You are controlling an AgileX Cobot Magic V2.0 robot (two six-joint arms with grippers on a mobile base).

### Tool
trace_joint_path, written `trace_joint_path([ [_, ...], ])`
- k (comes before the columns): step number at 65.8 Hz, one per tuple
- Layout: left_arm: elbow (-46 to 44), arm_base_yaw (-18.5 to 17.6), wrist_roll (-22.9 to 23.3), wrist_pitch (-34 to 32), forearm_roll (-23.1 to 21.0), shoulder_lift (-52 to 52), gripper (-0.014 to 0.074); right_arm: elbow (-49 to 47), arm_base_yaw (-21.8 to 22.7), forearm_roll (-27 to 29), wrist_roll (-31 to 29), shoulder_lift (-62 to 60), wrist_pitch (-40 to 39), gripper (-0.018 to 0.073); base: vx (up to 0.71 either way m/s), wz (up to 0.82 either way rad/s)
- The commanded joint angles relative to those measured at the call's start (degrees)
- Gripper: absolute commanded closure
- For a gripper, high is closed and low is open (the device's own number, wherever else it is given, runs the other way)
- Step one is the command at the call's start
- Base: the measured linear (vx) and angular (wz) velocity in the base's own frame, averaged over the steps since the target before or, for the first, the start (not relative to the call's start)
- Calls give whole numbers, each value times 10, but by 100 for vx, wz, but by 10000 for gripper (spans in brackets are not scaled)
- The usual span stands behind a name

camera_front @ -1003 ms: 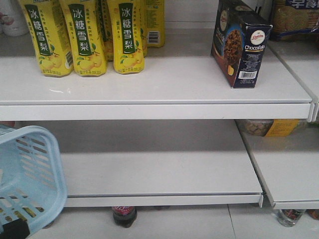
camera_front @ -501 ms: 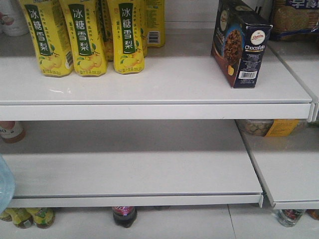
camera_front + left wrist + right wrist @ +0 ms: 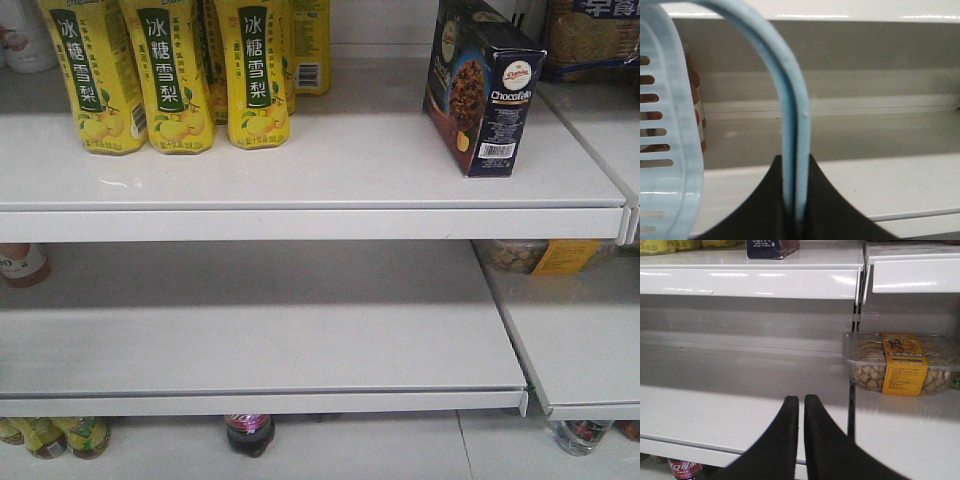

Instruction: Left arm holds basket, right arm returns cookies

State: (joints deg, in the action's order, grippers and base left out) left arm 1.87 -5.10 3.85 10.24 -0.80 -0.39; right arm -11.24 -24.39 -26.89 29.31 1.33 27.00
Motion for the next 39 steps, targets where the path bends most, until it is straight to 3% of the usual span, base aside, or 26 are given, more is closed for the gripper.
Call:
trace_joint_path([
  [1,-16,1,-5,-58,14,-11,602,-14,4,-12,-2,7,-36,566,0,0],
  [39,-17,1,-5,-58,13,-11,602,-14,4,-12,-2,7,-36,566,0,0],
])
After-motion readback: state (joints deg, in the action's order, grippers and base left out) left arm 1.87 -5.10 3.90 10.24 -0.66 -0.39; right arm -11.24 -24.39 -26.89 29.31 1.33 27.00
